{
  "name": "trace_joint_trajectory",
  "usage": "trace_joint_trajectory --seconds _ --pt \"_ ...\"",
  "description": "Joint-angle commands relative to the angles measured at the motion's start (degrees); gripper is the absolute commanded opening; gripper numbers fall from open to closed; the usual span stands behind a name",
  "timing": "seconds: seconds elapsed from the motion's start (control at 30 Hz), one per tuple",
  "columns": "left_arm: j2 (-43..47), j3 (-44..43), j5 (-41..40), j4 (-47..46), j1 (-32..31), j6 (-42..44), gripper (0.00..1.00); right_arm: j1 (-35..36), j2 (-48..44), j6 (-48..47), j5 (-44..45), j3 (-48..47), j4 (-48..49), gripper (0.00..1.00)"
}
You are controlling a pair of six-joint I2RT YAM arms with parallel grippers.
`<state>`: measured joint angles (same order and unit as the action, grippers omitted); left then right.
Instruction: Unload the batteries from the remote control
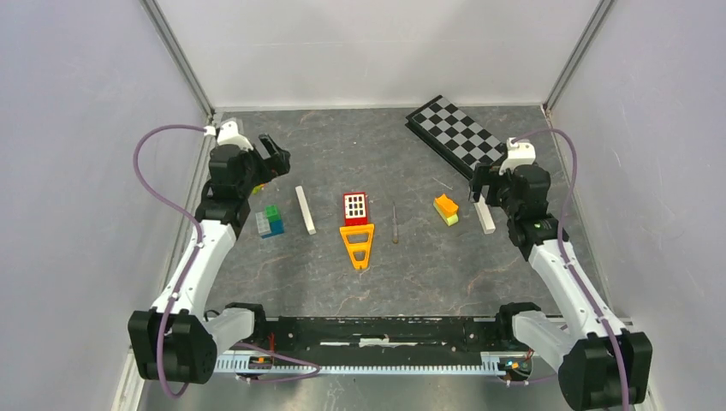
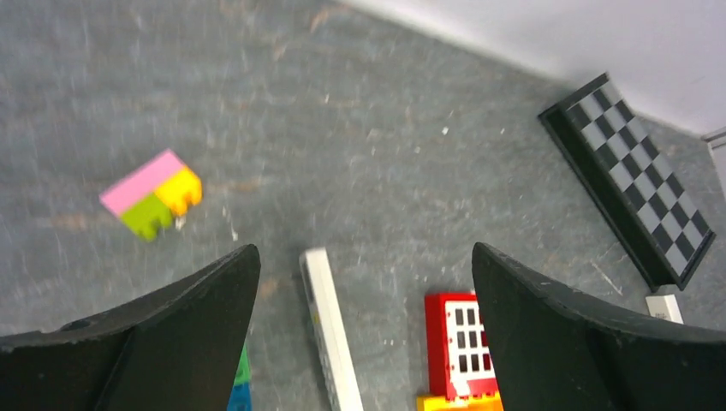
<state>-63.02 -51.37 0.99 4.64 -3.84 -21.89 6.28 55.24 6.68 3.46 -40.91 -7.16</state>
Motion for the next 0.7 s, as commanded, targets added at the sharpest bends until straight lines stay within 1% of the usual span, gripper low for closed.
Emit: trace_joint_trajectory --seconds 0.0,0.07,0.1,0.13,0.23,0.3,0.4,0.43,0.5,0.57,0.67 --pt "1.8 3.0 0.0 0.8 0.3 -8.2 1.00 0.1 1.7 5.4 -3.0 2.9 -0.5 0.98" --pt "2.1 4.4 6.4 0.3 0.3 -11.2 1.00 0.1 2.1 8.4 -1.6 4.5 -1.3 0.98" --pt "2.0 5.5 12.0 -0.6 0.3 -12.6 1.00 0.1 2.3 9.6 -1.2 5.4 -1.5 0.98" --pt "1.7 6.8 15.3 -2.7 0.3 -13.8 1.00 0.1 2.3 10.3 -1.1 6.0 -1.5 0.98" --pt "0.8 8.1 17.5 0.9 1.1 -17.8 1.00 0.1 2.9 11.3 -3.2 6.6 -1.7 0.98" --pt "0.9 11.3 21.1 -2.3 2.2 -19.5 1.00 0.1 2.5 9.8 -7.9 6.7 -1.7 0.98" --pt "1.5 15.6 26.7 -9.7 3.7 -23.4 1.00 0.1 0.9 9.9 -9.6 7.7 -1.7 0.98" --pt "1.6 16.0 27.3 -10.2 5.5 -24.4 1.00 0.0 0.2 9.9 -9.8 8.1 -1.6 0.98" --pt "2.0 15.5 27.2 -8.4 5.8 -24.8 1.00 0.1 -1.2 9.6 -10.9 8.9 -1.7 0.98" --pt "3.0 15.1 27.3 -6.8 5.9 -23.6 1.00 0.1 -2.5 9.3 -14.0 9.5 -1.6 0.98" --pt "5.4 14.9 27.0 -5.0 5.8 -20.6 1.00 0.4 -2.0 10.6 -18.8 9.7 -1.5 0.98"
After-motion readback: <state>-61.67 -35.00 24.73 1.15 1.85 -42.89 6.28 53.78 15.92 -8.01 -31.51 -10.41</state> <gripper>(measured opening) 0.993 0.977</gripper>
